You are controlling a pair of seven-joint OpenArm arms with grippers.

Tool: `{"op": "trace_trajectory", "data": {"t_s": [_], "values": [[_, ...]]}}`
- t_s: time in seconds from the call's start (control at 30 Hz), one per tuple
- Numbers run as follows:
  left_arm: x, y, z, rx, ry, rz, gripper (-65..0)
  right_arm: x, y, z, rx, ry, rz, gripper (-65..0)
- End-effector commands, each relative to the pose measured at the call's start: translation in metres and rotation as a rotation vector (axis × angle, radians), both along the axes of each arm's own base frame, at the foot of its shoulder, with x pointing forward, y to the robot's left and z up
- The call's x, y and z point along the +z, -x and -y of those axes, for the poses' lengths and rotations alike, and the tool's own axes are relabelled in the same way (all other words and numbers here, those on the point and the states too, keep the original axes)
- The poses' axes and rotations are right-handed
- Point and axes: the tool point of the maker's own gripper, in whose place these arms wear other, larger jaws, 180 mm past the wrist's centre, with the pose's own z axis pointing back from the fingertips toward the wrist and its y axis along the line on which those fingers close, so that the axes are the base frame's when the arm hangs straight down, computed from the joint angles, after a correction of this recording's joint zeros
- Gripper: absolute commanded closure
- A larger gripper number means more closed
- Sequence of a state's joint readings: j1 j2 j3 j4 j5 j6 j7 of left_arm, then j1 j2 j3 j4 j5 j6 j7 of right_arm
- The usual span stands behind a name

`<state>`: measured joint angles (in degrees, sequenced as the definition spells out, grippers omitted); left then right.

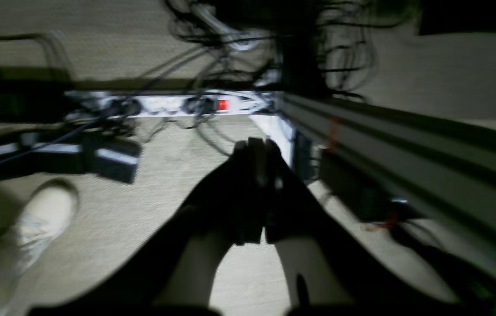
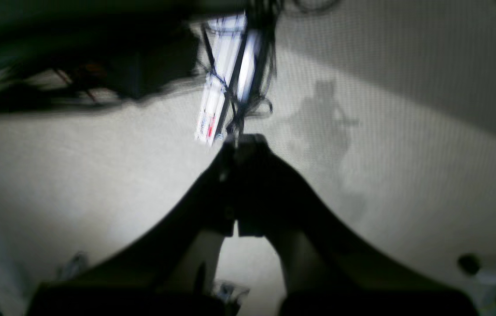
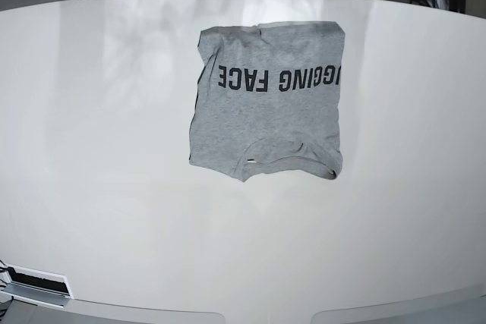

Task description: Layout the t-shirt on the table in an organized manner, then fold the t-shirt properly

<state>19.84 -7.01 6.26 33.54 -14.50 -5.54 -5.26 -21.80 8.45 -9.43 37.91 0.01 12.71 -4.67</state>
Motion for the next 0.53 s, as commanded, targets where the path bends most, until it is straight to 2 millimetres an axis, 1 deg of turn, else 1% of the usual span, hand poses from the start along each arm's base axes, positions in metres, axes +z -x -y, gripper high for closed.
{"op": "trace_trajectory", "data": {"t_s": [0.0, 0.03, 0.13, 0.2, 0.27, 0.33, 0.4, 0.5], "values": [[0.001, -0.003, -0.008, -0.005, -0.022, 0.023, 0.0, 0.001, -0.001, -0.002, 0.008, -0.002, 0.013, 0.0], [0.002, -0.004, -0.007, -0.003, -0.021, 0.027, 0.0, 0.000, -0.003, -0.007, 0.013, -0.008, 0.021, 0.0], [0.003, -0.008, -0.007, 0.001, -0.020, 0.046, 0.0, 0.001, -0.001, -0.017, 0.029, -0.037, 0.014, 0.0], [0.004, -0.011, -0.008, 0.021, -0.017, 0.062, 0.0, 0.002, 0.001, -0.019, 0.031, -0.046, 0.010, 0.0], [0.004, -0.020, -0.009, 0.048, -0.013, 0.077, 0.0, 0.002, -0.004, -0.019, 0.025, -0.049, 0.036, 0.0], [0.004, -0.023, -0.009, 0.053, -0.011, 0.080, 0.0, 0.003, -0.013, -0.017, 0.012, -0.035, 0.085, 0.0], [0.004, -0.023, -0.009, 0.053, -0.011, 0.077, 0.0, 0.003, -0.016, -0.018, 0.006, -0.031, 0.099, 0.0], [0.004, -0.023, -0.009, 0.053, -0.011, 0.077, 0.0, 0.004, -0.018, -0.025, 0.005, -0.054, 0.106, 0.0]]}}
